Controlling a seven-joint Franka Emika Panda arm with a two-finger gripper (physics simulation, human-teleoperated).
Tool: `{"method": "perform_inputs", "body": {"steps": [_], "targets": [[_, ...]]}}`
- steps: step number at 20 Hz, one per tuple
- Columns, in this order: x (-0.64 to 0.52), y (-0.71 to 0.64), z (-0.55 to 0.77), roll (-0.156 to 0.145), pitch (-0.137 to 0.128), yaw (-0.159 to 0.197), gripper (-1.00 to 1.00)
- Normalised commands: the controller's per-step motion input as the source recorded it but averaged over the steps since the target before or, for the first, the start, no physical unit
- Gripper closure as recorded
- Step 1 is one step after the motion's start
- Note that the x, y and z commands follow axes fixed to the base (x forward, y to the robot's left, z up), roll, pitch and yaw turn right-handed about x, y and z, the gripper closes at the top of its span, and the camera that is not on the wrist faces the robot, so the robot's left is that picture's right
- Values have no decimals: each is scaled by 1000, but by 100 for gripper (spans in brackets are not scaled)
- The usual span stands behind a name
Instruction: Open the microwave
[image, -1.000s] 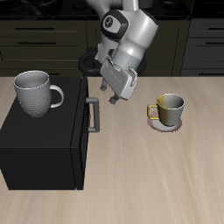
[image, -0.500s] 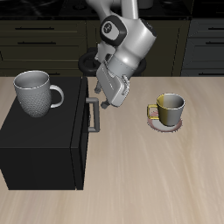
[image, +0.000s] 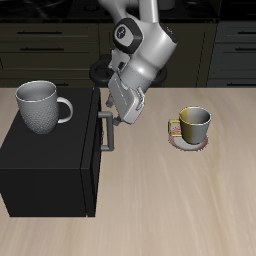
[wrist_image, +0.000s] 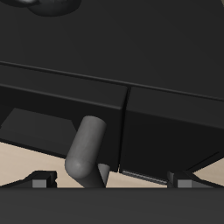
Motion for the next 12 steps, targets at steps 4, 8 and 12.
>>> {"method": "perform_inputs", "body": {"steps": [4, 8, 12], "targets": [[116, -328, -47, -17, 37, -10, -100], [155, -298, -246, 38, 94, -23, 100], [-72, -44, -94, 53, 19, -45, 100]]}}
